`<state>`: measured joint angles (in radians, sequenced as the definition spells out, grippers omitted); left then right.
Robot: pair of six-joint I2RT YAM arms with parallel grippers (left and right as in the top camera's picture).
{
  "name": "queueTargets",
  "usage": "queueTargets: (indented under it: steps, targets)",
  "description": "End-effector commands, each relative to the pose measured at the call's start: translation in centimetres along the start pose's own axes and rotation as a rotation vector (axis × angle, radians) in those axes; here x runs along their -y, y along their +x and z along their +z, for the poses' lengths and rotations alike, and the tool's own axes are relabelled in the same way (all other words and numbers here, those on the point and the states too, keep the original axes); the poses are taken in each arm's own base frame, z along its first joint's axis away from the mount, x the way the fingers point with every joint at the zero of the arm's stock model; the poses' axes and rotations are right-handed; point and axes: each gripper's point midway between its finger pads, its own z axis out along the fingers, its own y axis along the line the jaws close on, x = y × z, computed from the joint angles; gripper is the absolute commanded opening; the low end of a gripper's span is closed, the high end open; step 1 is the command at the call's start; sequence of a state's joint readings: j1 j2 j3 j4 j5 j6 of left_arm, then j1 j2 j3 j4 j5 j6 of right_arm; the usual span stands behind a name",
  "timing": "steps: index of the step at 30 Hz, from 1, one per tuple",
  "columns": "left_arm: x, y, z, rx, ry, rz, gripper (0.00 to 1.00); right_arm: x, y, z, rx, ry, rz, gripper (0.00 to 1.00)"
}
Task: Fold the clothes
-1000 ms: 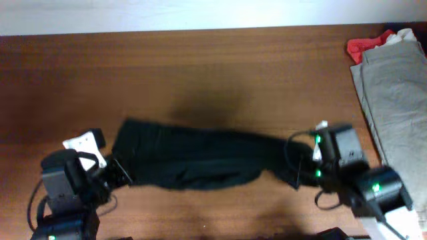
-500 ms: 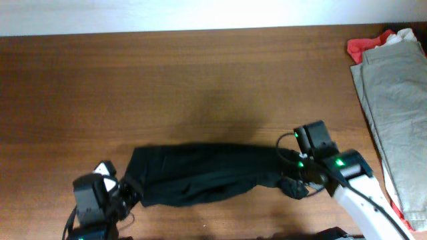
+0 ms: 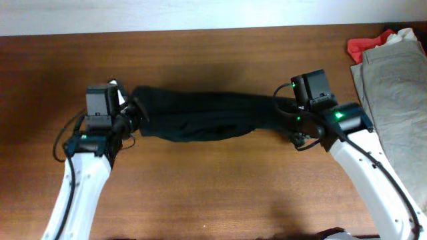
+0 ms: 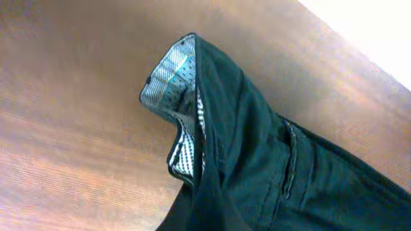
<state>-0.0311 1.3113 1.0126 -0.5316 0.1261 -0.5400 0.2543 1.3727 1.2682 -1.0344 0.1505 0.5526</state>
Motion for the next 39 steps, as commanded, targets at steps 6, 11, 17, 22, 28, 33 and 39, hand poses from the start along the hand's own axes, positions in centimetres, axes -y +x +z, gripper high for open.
queueTargets:
  steps: [6,11,17,22,28,33,39]
  targets:
    - [-3.7,-6.9,-10.1,0.423,-0.274,0.053,0.01,4.5,-3.4,-4.3,0.204,0.189,-0.051,0.04]
    - [-5.6,-8.5,-5.5,0.385,-0.313,0.019,0.01,2.3,-3.8,-0.7,0.132,0.142,-0.148,0.04]
    - [-4.3,-11.3,4.4,0.298,-0.178,0.042,0.01,-3.0,-11.3,5.0,0.115,0.151,-0.258,0.04]
    - [-5.0,-9.4,5.1,0.206,-0.199,0.040,0.01,-4.1,-9.9,5.3,0.003,0.098,-0.278,0.04]
    - [-7.2,-3.9,9.1,-0.034,-0.230,0.025,0.01,-3.7,-0.3,10.7,-0.281,0.018,-0.313,0.04]
    - [-6.6,-0.5,9.8,-0.182,-0.165,0.001,0.01,-5.6,7.9,11.7,-0.456,-0.027,-0.424,0.52]
    - [-7.0,0.6,9.6,-0.222,-0.185,-0.003,0.01,-8.3,15.5,8.9,-0.582,0.039,-0.477,0.92]
